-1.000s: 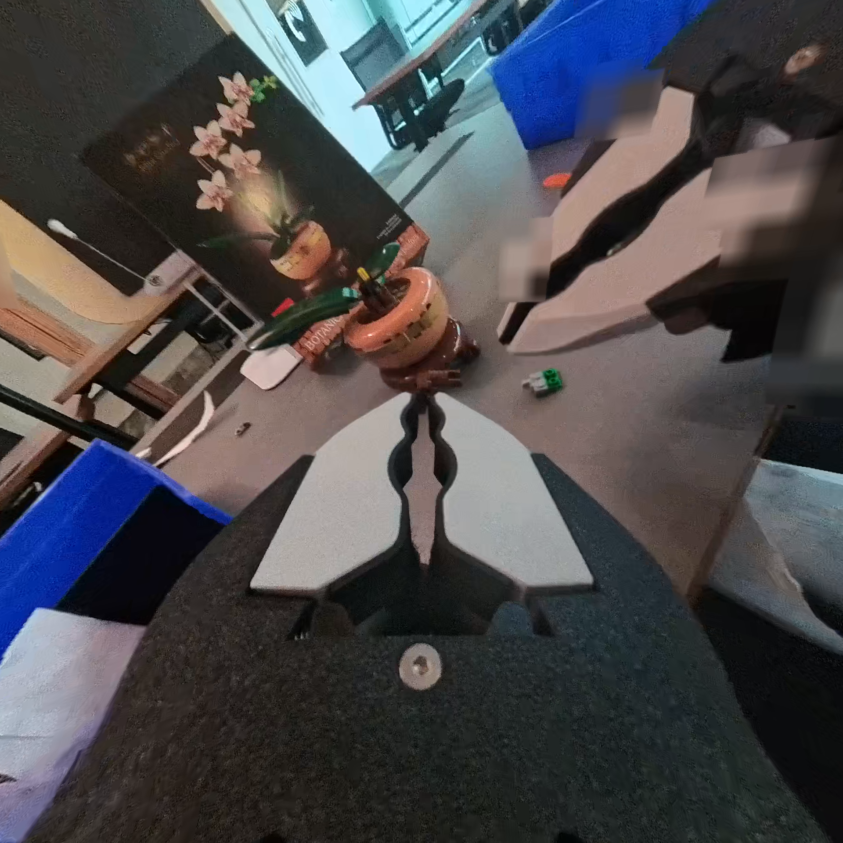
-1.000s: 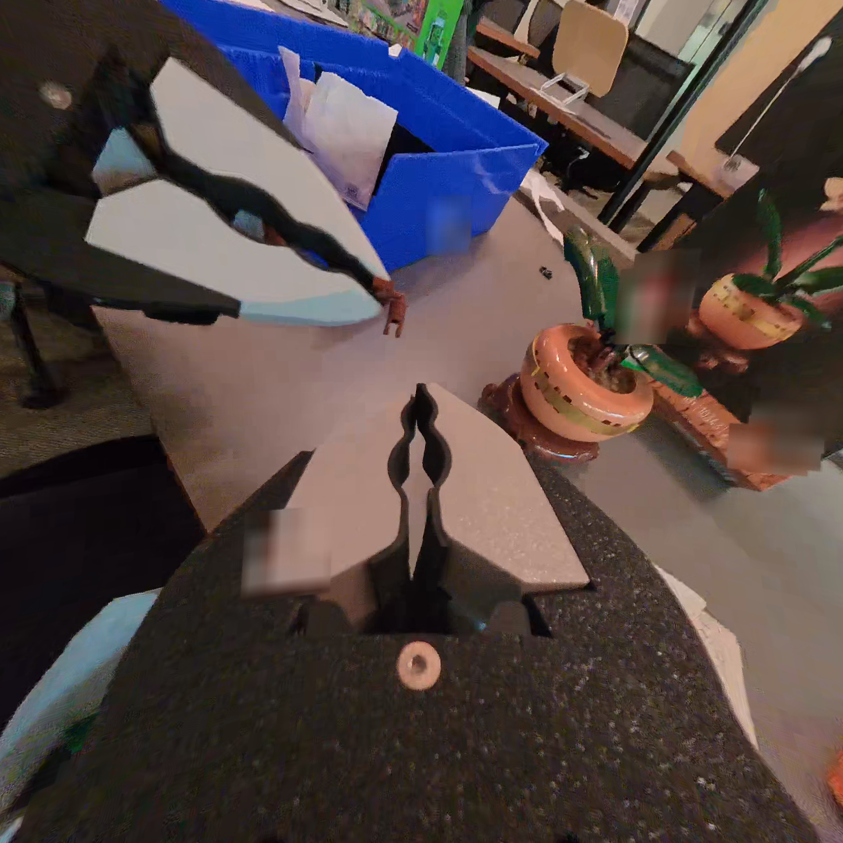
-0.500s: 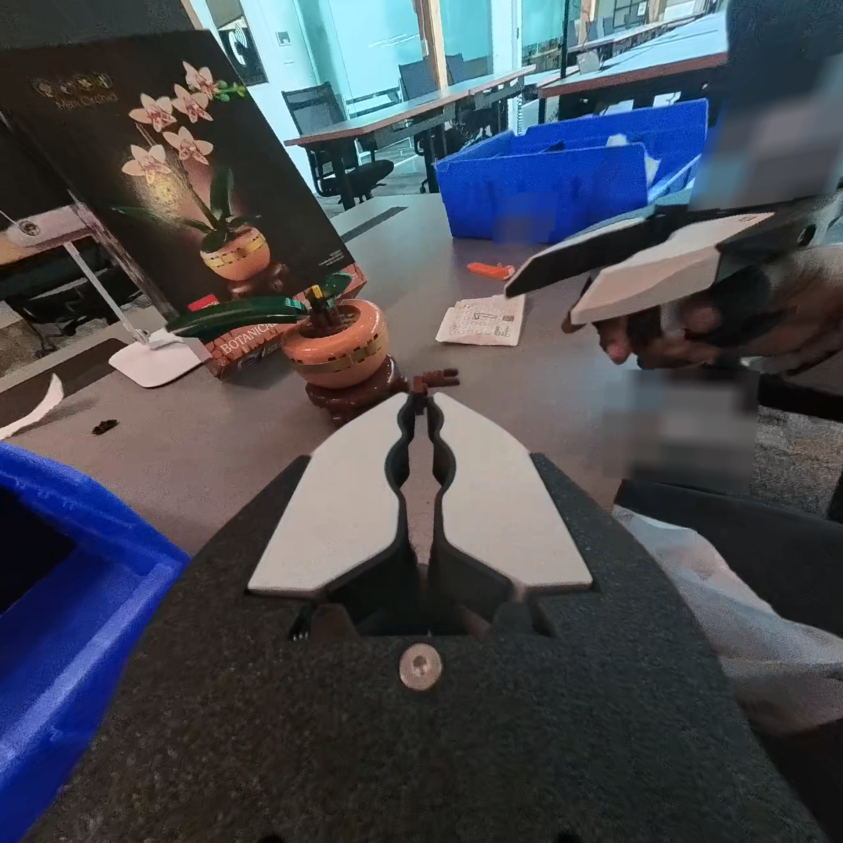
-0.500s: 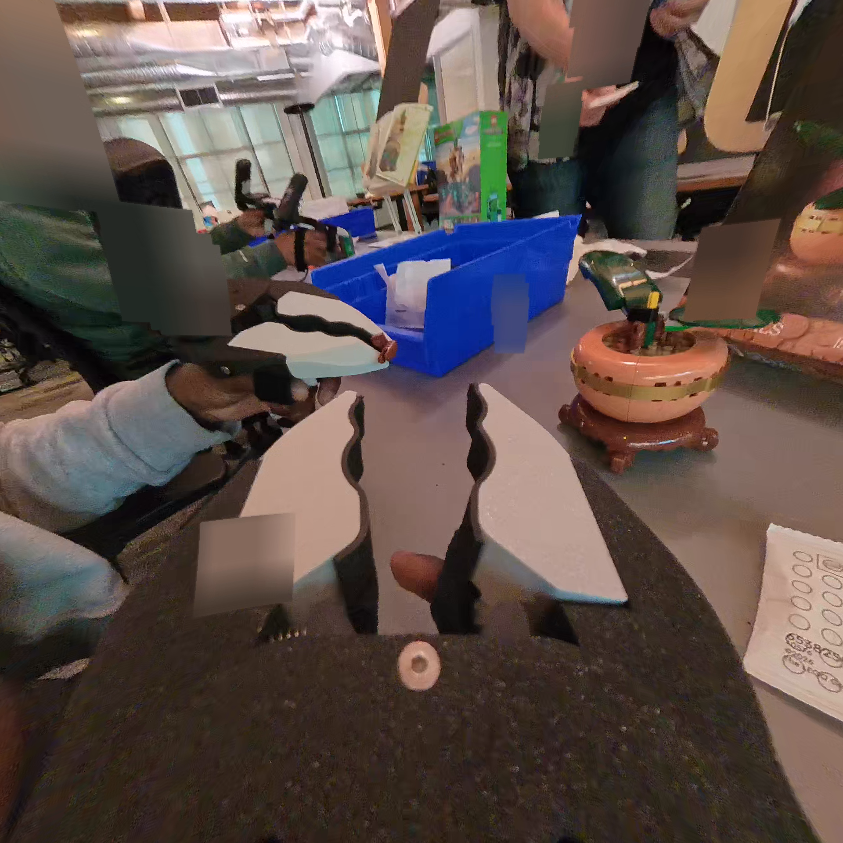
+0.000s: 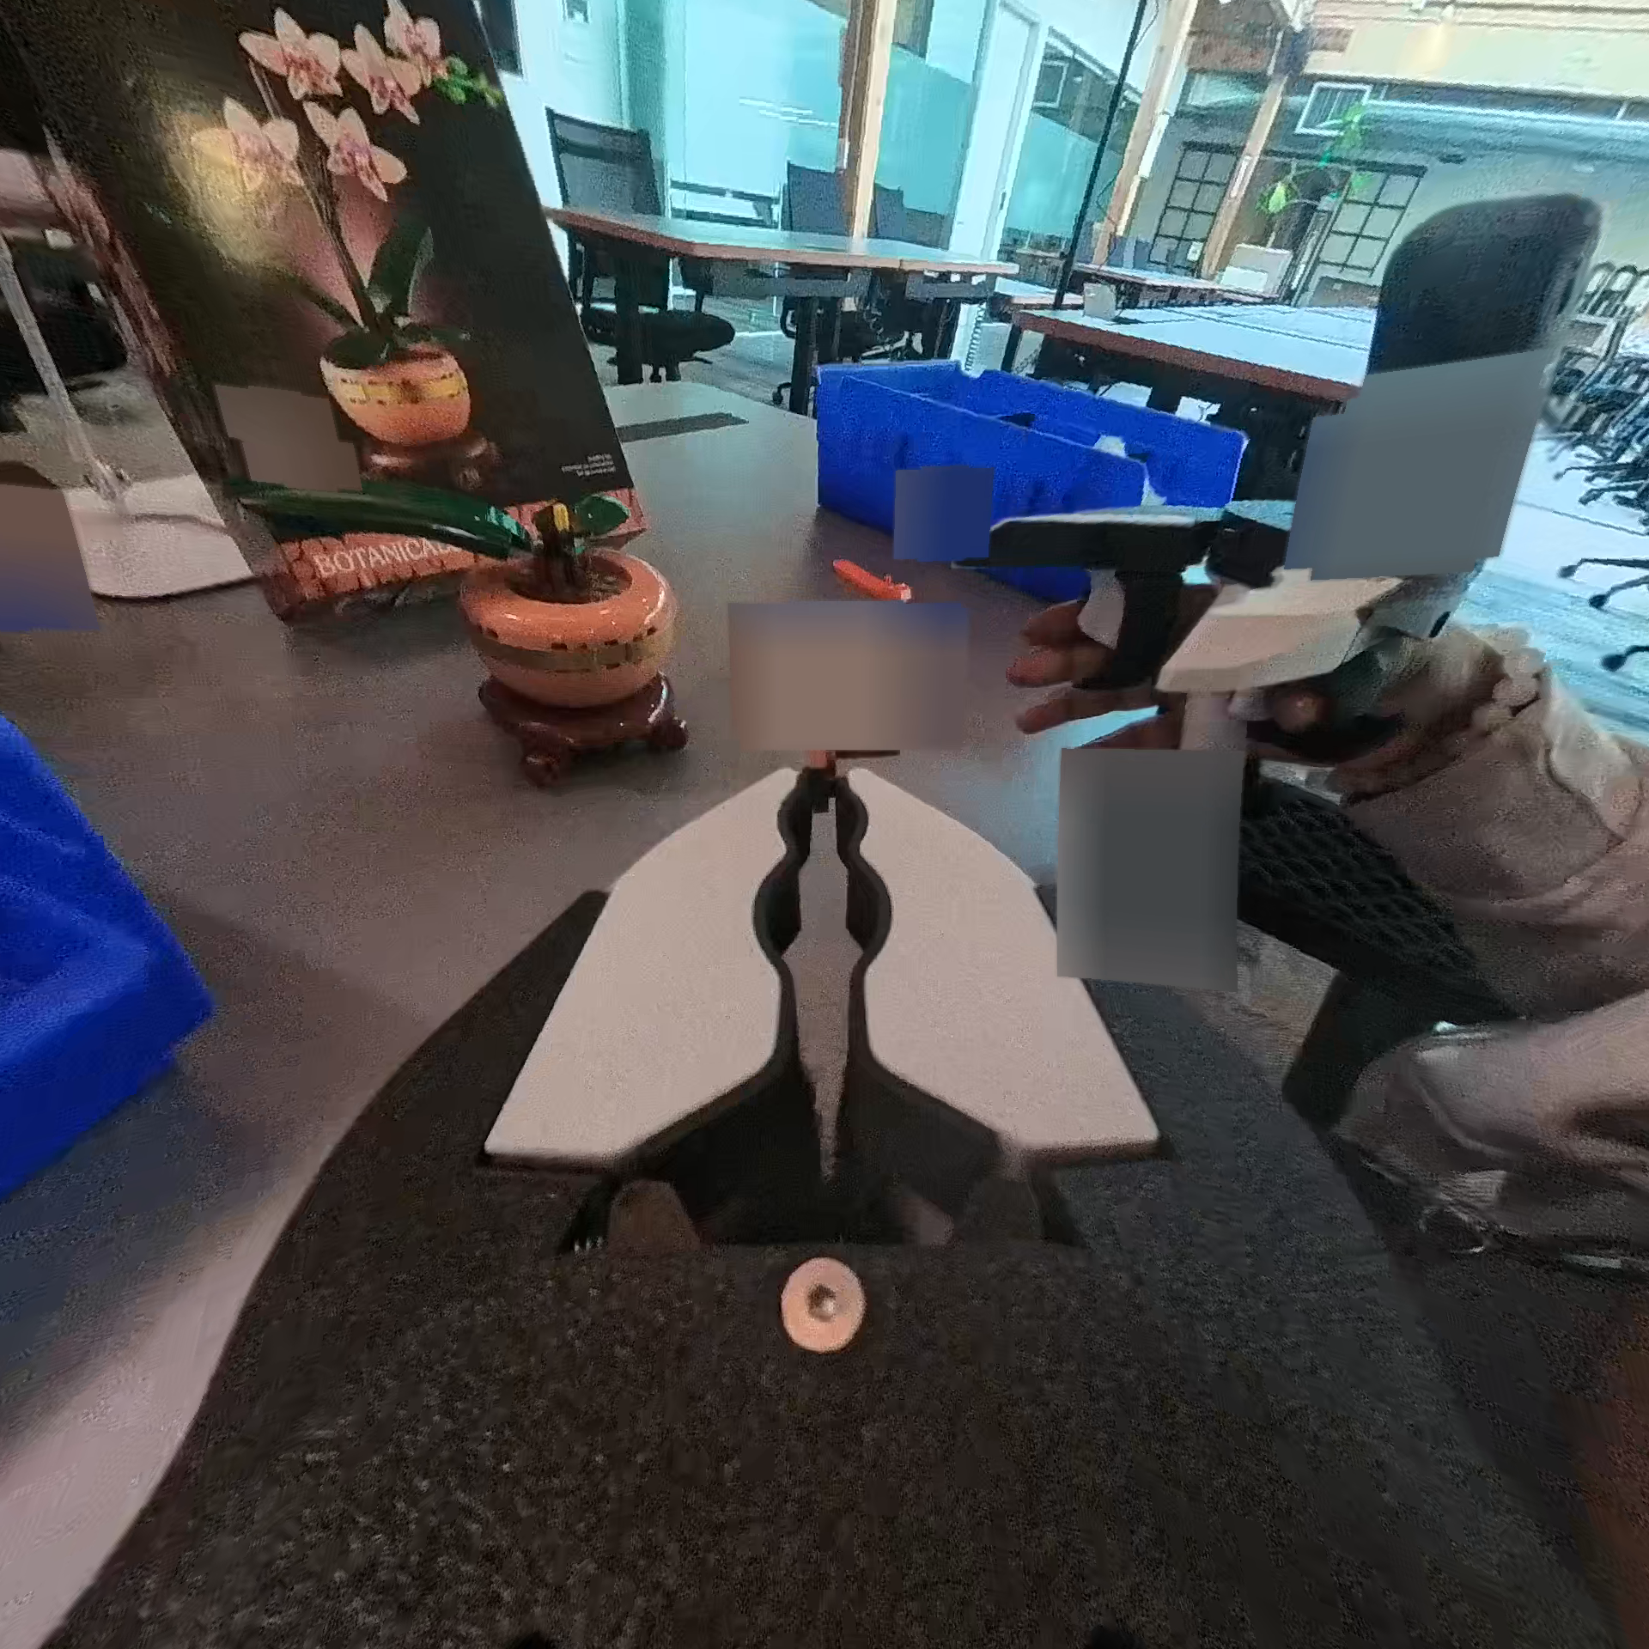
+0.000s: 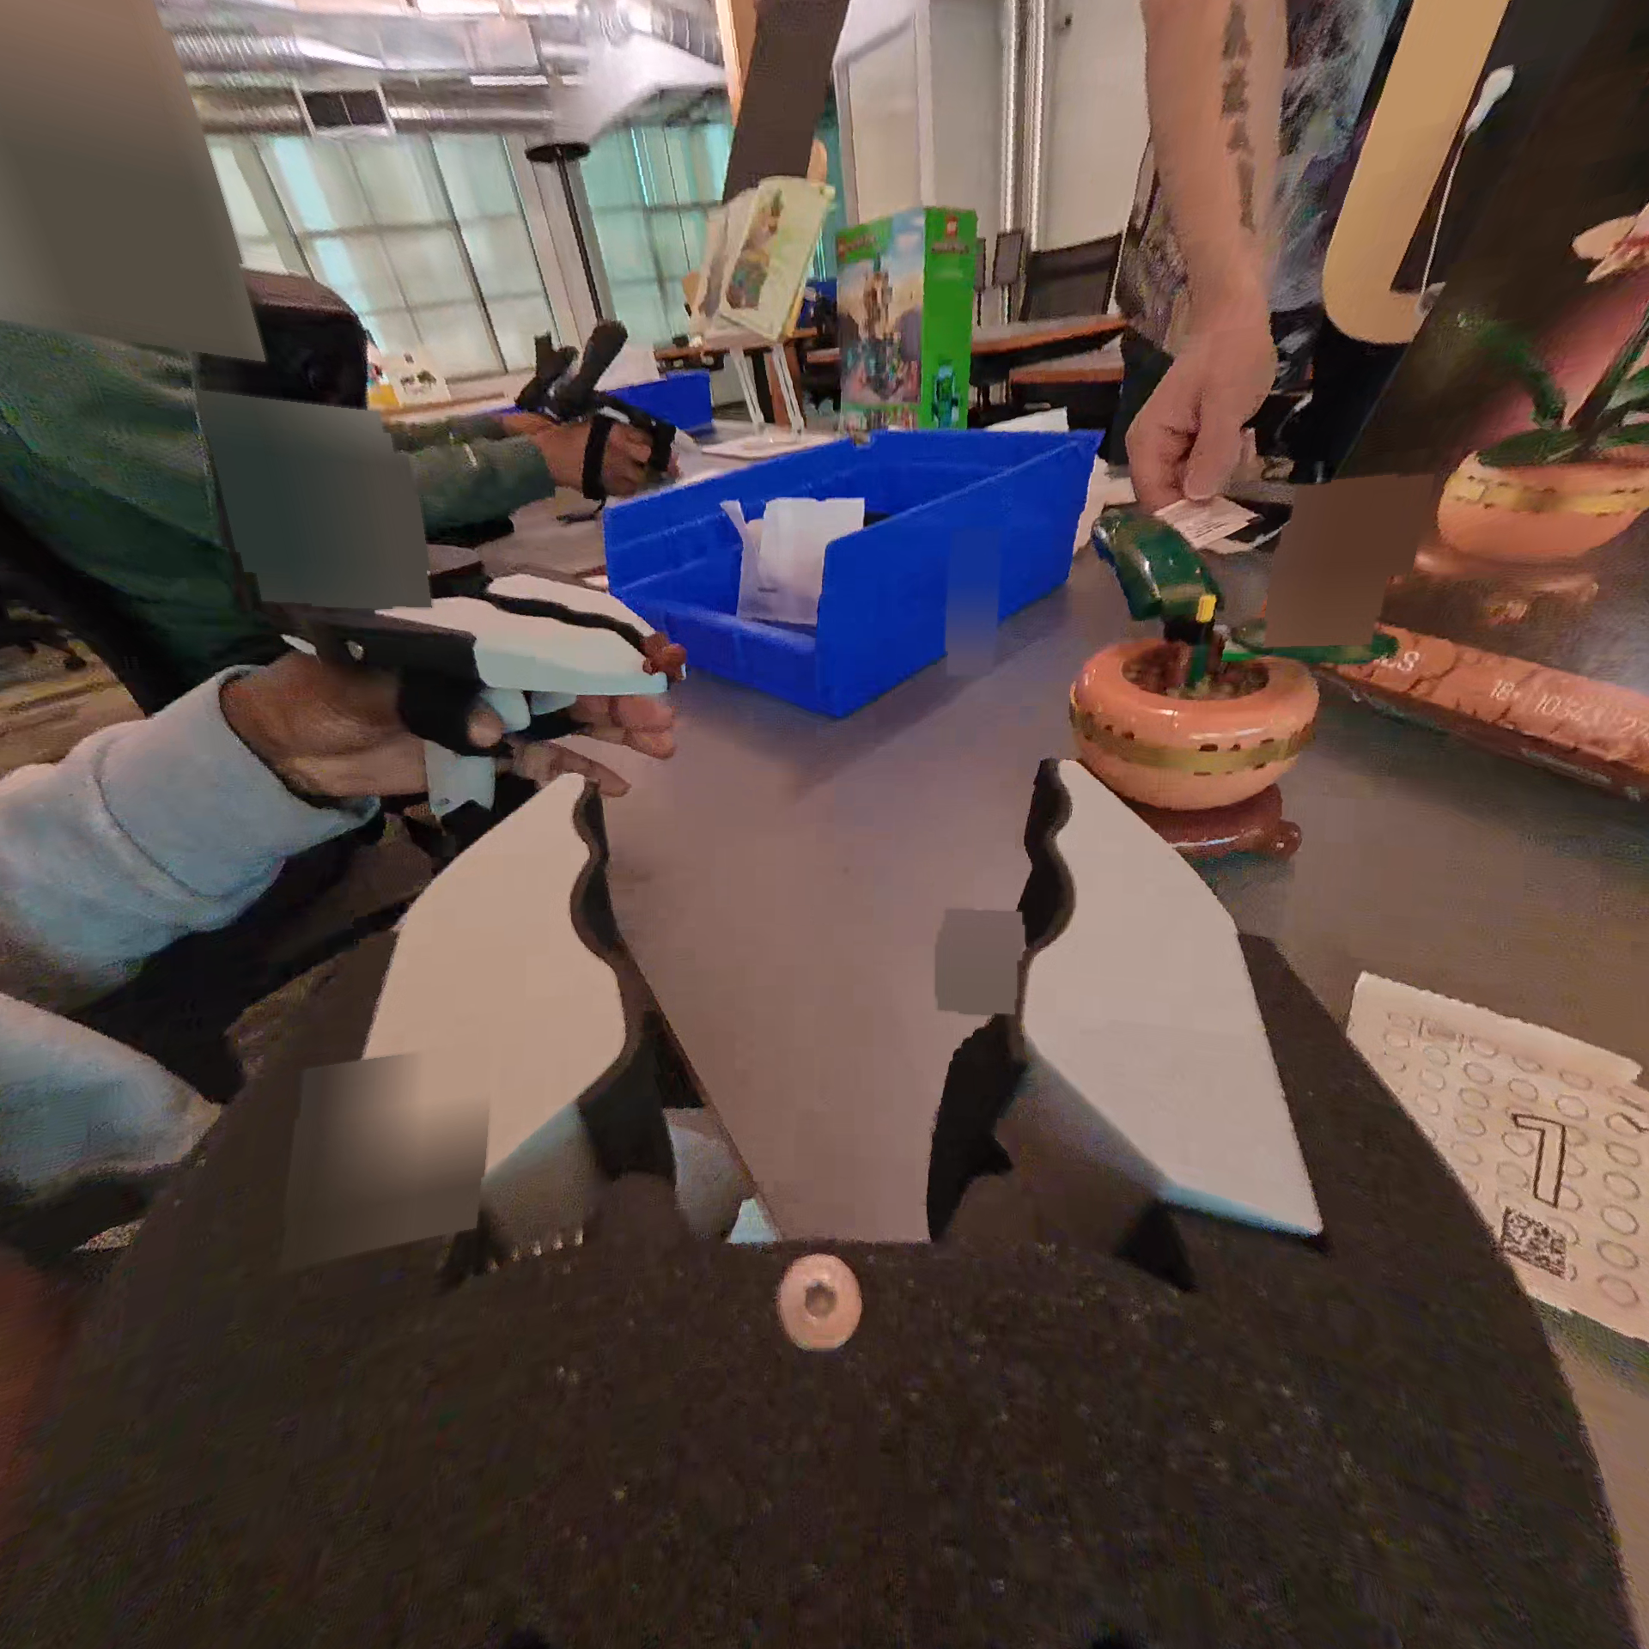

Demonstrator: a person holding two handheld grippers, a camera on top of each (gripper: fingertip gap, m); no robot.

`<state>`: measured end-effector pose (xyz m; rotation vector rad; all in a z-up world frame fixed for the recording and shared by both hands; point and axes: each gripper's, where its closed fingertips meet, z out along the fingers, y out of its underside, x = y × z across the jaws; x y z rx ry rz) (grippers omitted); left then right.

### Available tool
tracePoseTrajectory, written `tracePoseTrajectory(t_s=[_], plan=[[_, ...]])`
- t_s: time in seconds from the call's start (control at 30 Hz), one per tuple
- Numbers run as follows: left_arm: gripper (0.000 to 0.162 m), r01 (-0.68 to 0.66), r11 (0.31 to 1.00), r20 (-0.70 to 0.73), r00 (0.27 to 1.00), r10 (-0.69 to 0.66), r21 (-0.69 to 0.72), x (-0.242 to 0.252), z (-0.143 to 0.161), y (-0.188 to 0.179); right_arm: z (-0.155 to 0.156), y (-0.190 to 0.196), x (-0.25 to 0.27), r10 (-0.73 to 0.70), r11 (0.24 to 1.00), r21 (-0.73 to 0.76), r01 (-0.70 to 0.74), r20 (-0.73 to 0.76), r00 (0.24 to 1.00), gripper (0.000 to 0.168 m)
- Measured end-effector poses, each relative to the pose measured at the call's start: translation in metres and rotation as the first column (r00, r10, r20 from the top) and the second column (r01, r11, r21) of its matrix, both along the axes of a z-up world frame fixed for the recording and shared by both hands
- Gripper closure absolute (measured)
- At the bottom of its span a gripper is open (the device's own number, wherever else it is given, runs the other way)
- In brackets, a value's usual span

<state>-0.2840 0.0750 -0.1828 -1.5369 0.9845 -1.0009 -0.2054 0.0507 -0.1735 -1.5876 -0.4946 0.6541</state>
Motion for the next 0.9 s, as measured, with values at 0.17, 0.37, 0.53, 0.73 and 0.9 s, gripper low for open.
tracePoseTrajectory(t_s=[0.17,0.37,0.53,0.73,0.9], plan=[[0.158,0.083,0.965,0.091,0.994,-0.062,-0.25,0.001,-0.011,-0.022,-0.025,-0.004,-0.012,-0.006,0.998,-0.062,0.012,0.1,0.995,0.086],[0.158,0.163,0.913,0.132,0.984,-0.121,-0.375,0.006,-0.026,-0.051,-0.03,-0.027,-0.046,0.086,0.984,0.128,-0.128,0.29,0.953,0.097],[0.158,0.178,0.923,0.062,0.984,-0.167,-0.34,0.007,-0.039,-0.071,-0.027,-0.047,-0.062,0.061,0.898,0.352,-0.263,0.493,0.868,0.132],[0.158,0.092,0.996,-0.104,0.99,-0.092,0.001,0.01,-0.036,-0.073,-0.03,-0.058,-0.072,-0.124,0.766,0.525,-0.372,0.688,0.715,0.136],[0.158,0.098,0.963,-0.195,0.98,-0.049,0.25,0.013,-0.026,-0.078,-0.033,-0.058,-0.074,-0.111,0.77,0.517,-0.374,0.686,0.719,0.14]])
